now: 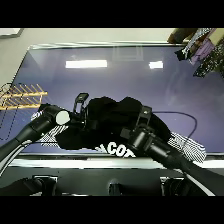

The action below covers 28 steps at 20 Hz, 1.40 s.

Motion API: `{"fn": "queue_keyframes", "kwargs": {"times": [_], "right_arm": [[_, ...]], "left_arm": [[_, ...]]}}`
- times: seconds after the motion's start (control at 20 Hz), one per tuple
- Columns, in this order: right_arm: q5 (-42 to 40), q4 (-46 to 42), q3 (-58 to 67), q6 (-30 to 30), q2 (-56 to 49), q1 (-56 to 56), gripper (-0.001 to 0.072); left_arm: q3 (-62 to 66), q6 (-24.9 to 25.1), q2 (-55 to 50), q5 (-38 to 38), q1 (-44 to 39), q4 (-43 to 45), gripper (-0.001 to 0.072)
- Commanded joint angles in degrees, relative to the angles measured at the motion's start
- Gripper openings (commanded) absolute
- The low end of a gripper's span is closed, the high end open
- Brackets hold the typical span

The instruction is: Fold the clothes and pants, and hang the long-sleeved shirts on hangers.

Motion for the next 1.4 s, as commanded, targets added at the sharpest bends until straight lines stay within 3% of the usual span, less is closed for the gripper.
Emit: {"fn": "queue_keyframes", "kwargs": {"times": [0.0,0.2,0.4,0.5,0.6,0.85,1.05,1.25,1.3,1.35], "right_arm": [[10.01,2.67,8.5,-7.5,4.59,-0.02,0.0026],[17.75,7.02,17.4,-14.84,5.6,-1.6,0.0026],[13.77,21.92,21.22,-26.69,5.6,-18.34,0.0027],[12.7,30.67,21.35,-34.23,5.2,-27.36,0.0027],[14.78,32.87,21.29,-38.86,4.39,-29.88,0.0027],[11.67,25.09,12.83,-37.13,3.87,-21.31,0.0027],[2.64,24.76,6.38,-32.3,3.87,-18.47,0.0027],[1.31,23.56,6.19,-31.43,3.02,-18.47,0.0027],[1.18,23.56,6.19,-31.41,2.82,-18.47,0.0027],[0.83,23.54,6.19,-31.45,2.47,-18.47,0.0027]], "left_arm": [[3.04,1.14,1.64,-6.58,2.03,-0.02,0.002],[5.07,2.1,3.39,-9.2,3.32,-0.07,0.0019],[7.56,1.73,3.34,-8.17,3.04,-1.57,0.002],[8.72,-0.83,3.34,-6.12,3.04,-1.53,0.0019],[9.03,-3.3,3.28,-3.37,3.04,-1.57,0.002],[8.96,-4.2,2.51,-2.89,2.93,-1.46,0.0019],[8.96,-5.66,0.83,-2.89,2.93,-1.51,0.0019],[8.98,-5.64,0.39,-2.91,2.93,-1.53,0.0023],[8.98,-5.66,0.39,-2.91,2.93,-1.55,0.0046],[8.98,-5.66,0.39,-2.95,2.95,-1.57,0.0149]]}}
